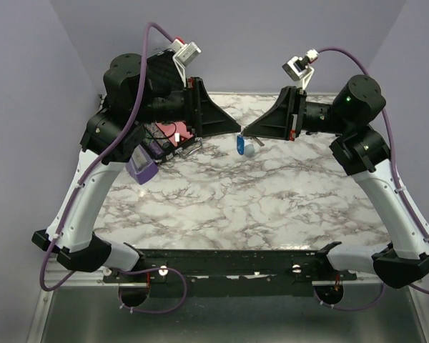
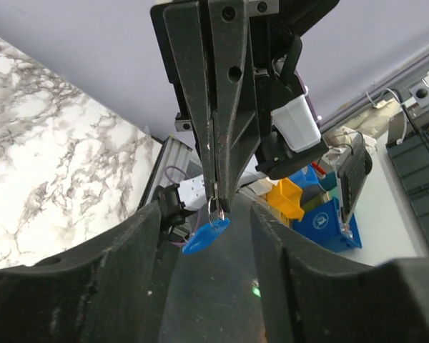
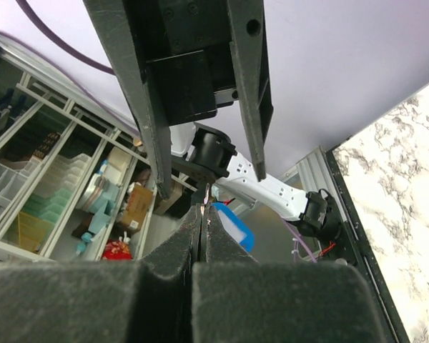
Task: Remove the keys from the keyring
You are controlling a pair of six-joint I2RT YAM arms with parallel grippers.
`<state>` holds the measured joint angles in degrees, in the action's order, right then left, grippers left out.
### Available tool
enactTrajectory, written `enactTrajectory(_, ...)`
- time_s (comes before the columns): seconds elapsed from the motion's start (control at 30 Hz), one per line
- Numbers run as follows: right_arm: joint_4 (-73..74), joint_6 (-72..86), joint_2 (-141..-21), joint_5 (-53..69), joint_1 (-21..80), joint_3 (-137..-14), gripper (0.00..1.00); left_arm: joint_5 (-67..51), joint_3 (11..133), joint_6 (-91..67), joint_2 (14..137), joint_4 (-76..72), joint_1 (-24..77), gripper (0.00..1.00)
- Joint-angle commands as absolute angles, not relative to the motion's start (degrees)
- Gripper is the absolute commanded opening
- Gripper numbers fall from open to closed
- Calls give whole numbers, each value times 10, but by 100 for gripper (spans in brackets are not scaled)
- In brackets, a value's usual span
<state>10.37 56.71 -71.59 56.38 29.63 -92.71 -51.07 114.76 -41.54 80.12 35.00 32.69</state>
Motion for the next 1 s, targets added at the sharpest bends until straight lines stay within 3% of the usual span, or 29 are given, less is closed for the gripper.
enactTrajectory(0.0,100,569,-721,588,300,-942,1,-553,1162,-416,801,351,326,58)
enactTrajectory(0.4,85,576,-726,582,300,-944,1,-573,1158,-416,811,352,333,28)
enactTrajectory(0.57,81,577,-725,582,300,-946,1,-556,1165,-416,814,361,341,0)
enactTrajectory(0.97,77,581,-715,497,300,-943,1,-419,1172,-478,796,339,391,0)
